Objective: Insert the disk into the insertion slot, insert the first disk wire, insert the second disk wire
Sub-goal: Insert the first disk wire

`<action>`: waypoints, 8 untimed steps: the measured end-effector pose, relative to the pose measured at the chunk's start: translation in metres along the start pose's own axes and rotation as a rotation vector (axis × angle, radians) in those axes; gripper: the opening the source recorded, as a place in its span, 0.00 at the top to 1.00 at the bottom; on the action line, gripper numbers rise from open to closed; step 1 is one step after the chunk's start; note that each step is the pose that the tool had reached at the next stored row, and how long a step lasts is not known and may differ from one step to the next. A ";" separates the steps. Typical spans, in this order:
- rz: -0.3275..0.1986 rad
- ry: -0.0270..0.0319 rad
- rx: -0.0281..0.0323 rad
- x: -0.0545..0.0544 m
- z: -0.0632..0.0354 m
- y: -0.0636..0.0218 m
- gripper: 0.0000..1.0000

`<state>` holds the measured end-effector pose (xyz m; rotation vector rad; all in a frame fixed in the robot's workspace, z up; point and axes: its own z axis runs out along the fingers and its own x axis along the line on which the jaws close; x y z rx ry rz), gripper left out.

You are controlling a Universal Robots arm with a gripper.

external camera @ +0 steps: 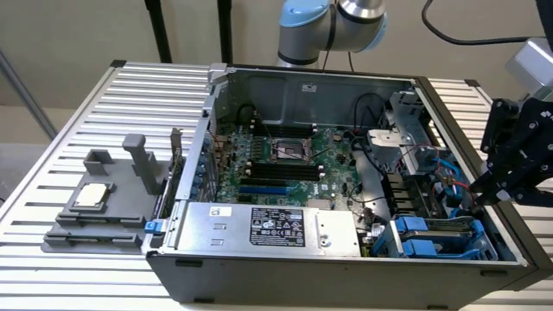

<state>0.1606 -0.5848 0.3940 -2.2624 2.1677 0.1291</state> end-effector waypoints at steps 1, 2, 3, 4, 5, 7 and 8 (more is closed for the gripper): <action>-0.001 0.0001 -0.0001 0.000 0.0018 -0.0001 0.76; -0.002 0.0002 -0.0001 0.000 0.0035 -0.0002 0.76; -0.002 0.0004 0.0001 -0.001 0.0054 -0.0003 0.76; -0.004 0.0001 0.0002 -0.002 0.0074 -0.0005 0.76; -0.005 0.0003 0.0005 -0.003 0.0092 -0.0006 0.76; -0.007 0.0004 0.0011 -0.005 0.0130 -0.0009 0.76; -0.008 0.0007 0.0014 -0.007 0.0149 -0.0011 0.76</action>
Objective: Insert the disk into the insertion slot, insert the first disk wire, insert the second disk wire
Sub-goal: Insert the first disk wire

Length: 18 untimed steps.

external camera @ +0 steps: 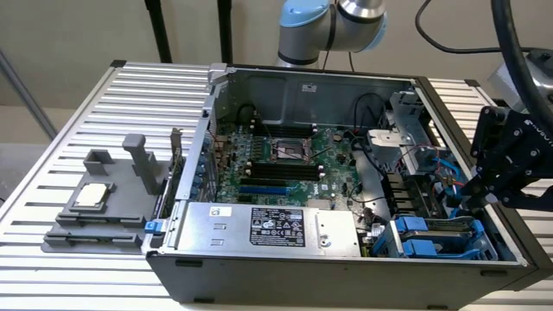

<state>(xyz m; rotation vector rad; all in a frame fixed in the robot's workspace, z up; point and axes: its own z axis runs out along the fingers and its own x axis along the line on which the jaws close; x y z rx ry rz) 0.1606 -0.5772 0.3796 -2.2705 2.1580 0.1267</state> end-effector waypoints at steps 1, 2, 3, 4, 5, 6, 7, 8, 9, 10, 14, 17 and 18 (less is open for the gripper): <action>-0.001 0.0002 0.0003 -0.002 0.0019 -0.0002 0.76; -0.002 0.0003 0.0007 -0.004 0.0039 -0.0004 0.76; -0.003 0.0004 0.0009 -0.007 0.0059 -0.0006 0.76; -0.004 0.0007 0.0012 -0.009 0.0078 -0.0008 0.76; -0.005 0.0008 0.0015 -0.011 0.0098 -0.0011 0.76; -0.006 0.0010 0.0018 -0.013 0.0118 -0.0013 0.76; -0.008 0.0010 0.0020 -0.016 0.0137 -0.0015 0.76; -0.009 0.0011 0.0023 -0.018 0.0158 -0.0017 0.76; -0.010 0.0014 0.0026 -0.020 0.0177 -0.0019 0.76; -0.011 0.0016 0.0027 -0.022 0.0197 -0.0022 0.76; -0.016 0.0022 0.0035 -0.029 0.0257 -0.0028 0.75; -0.018 0.0028 0.0034 -0.031 0.0267 -0.0029 0.62; -0.019 0.0030 0.0033 -0.031 0.0267 -0.0026 0.62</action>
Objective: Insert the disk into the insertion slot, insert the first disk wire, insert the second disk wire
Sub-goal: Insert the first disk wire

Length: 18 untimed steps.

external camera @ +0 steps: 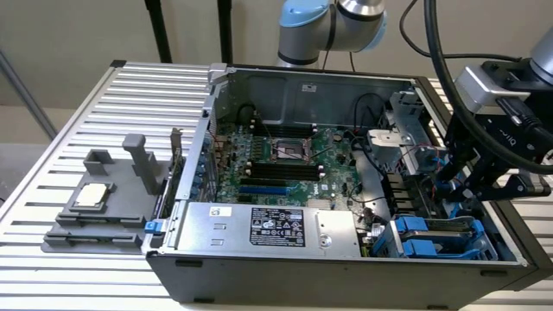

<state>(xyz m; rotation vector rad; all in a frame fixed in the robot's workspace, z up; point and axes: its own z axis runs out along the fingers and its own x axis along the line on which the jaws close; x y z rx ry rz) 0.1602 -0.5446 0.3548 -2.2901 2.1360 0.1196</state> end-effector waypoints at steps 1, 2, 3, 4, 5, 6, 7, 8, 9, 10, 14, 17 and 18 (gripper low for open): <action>-0.001 0.0001 0.0000 0.000 0.0000 0.0004 0.62; -0.002 0.0001 -0.0001 0.000 0.0000 0.0009 0.56; -0.002 0.0001 -0.0001 0.000 0.0001 0.0015 0.56; -0.003 0.0002 -0.0002 0.000 0.0001 0.0020 0.56; -0.004 0.0003 -0.0002 0.000 0.0001 0.0027 0.56; -0.004 0.0003 -0.0003 0.000 0.0001 0.0037 0.56; -0.005 0.0004 -0.0003 0.001 0.0001 0.0051 0.56; -0.006 0.0004 -0.0004 0.002 0.0002 0.0069 0.56; -0.006 0.0006 -0.0004 0.003 0.0001 0.0090 0.56; -0.006 0.0004 -0.0003 0.004 0.0002 0.0109 0.56; -0.006 0.0004 -0.0006 0.016 -0.0004 0.0143 0.56; -0.006 0.0001 -0.0048 0.029 -0.0014 0.0153 0.56; -0.006 -0.0003 -0.0070 0.034 -0.0017 0.0157 0.56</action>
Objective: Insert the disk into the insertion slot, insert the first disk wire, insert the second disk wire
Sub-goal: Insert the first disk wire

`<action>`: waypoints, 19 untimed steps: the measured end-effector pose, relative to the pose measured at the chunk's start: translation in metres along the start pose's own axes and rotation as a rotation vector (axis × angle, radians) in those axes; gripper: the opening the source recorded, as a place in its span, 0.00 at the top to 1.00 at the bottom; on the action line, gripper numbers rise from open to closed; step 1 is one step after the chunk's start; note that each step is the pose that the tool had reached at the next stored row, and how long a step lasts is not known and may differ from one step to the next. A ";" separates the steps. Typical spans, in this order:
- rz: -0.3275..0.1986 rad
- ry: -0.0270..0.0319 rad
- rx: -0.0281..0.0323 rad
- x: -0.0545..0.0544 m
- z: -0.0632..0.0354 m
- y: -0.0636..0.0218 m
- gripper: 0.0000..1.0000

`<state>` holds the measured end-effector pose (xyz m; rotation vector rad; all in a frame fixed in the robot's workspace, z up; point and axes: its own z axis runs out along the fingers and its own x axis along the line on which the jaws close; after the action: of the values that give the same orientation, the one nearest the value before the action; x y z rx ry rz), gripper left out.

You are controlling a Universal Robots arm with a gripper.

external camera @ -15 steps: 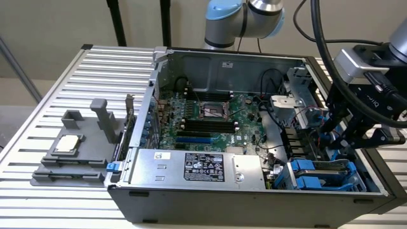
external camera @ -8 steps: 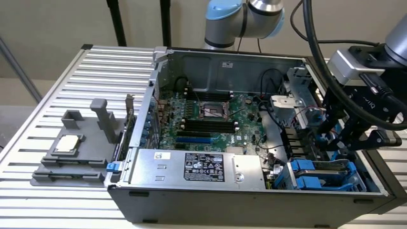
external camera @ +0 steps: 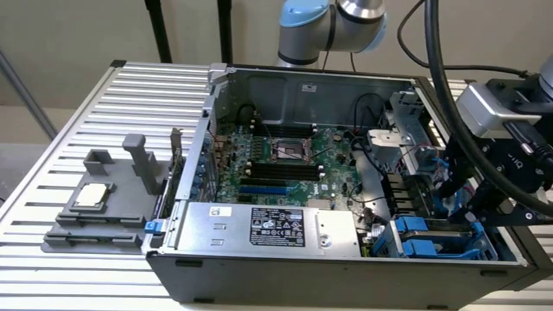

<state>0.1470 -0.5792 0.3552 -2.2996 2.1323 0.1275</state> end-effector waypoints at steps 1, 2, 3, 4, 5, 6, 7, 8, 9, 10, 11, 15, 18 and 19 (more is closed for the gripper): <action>0.000 -0.0002 -0.0021 0.003 -0.0005 0.0003 0.56; 0.000 -0.0002 -0.0050 0.007 -0.0012 0.0006 0.56; 0.000 -0.0010 -0.0082 0.009 -0.0014 0.0006 0.56; 0.000 -0.0024 -0.0105 0.011 -0.0018 0.0001 0.56; 0.000 -0.0061 -0.0128 0.012 -0.0019 -0.0009 0.56; 0.000 -0.0107 -0.0151 0.012 -0.0021 -0.0029 0.56; 0.000 -0.0164 -0.0169 0.013 -0.0022 -0.0048 0.56; 0.000 -0.0231 -0.0185 0.013 -0.0023 -0.0068 0.56; -0.001 -0.0296 -0.0199 0.013 -0.0025 -0.0087 0.56; -0.001 -0.0360 -0.0210 0.014 -0.0026 -0.0108 0.56; -0.001 -0.0421 -0.0222 0.014 -0.0027 -0.0130 0.56; -0.002 -0.0575 -0.0260 0.016 -0.0033 -0.0221 0.56; -0.002 -0.0659 -0.0281 0.018 -0.0036 -0.0291 0.56; -0.002 -0.0685 -0.0285 0.018 -0.0035 -0.0309 0.56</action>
<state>0.1793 -0.5954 0.3560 -2.2776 2.1090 0.2347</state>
